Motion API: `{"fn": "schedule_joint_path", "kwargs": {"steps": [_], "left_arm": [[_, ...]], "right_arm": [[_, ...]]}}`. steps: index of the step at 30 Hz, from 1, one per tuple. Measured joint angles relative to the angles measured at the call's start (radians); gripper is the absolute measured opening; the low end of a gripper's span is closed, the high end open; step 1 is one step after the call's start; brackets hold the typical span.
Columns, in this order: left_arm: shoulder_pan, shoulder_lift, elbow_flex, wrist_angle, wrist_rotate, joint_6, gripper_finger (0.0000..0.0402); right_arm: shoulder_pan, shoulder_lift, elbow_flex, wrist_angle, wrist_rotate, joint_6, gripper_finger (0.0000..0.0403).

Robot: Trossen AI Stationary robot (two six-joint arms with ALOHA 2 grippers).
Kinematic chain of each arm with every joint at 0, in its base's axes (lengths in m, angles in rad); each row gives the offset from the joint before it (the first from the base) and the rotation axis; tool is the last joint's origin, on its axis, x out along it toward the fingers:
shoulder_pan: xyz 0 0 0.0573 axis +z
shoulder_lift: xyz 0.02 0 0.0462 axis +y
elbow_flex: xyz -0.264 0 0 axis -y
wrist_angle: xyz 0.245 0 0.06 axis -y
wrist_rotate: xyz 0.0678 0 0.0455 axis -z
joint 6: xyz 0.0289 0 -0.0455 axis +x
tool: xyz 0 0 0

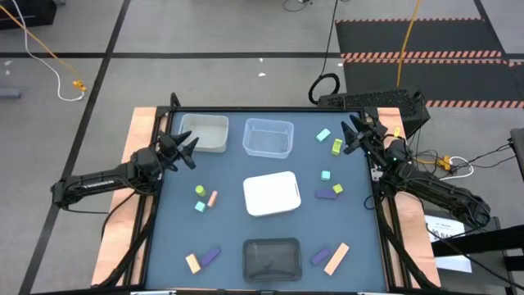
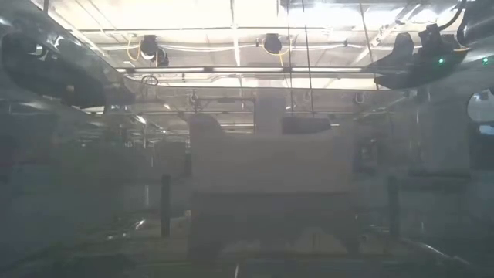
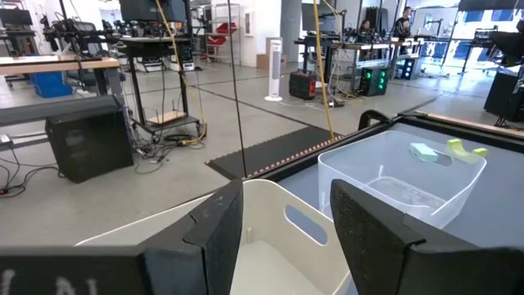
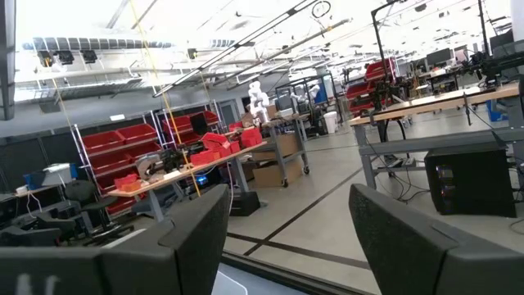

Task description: Sort & place blocks by color

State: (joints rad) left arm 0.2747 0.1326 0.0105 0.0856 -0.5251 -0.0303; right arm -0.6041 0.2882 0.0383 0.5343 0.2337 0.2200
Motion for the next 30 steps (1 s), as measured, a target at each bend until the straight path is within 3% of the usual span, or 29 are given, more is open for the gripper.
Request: {"fn": "schedule_joint_path", "kwargs": {"steps": [30], "left_arm": [[0.0, 0.0, 0.0, 0.16, 0.002, -0.041, 0.0186]], "right_arm": [[0.0, 0.0, 0.0, 0.0, 0.0, 0.0, 0.0247]]}}
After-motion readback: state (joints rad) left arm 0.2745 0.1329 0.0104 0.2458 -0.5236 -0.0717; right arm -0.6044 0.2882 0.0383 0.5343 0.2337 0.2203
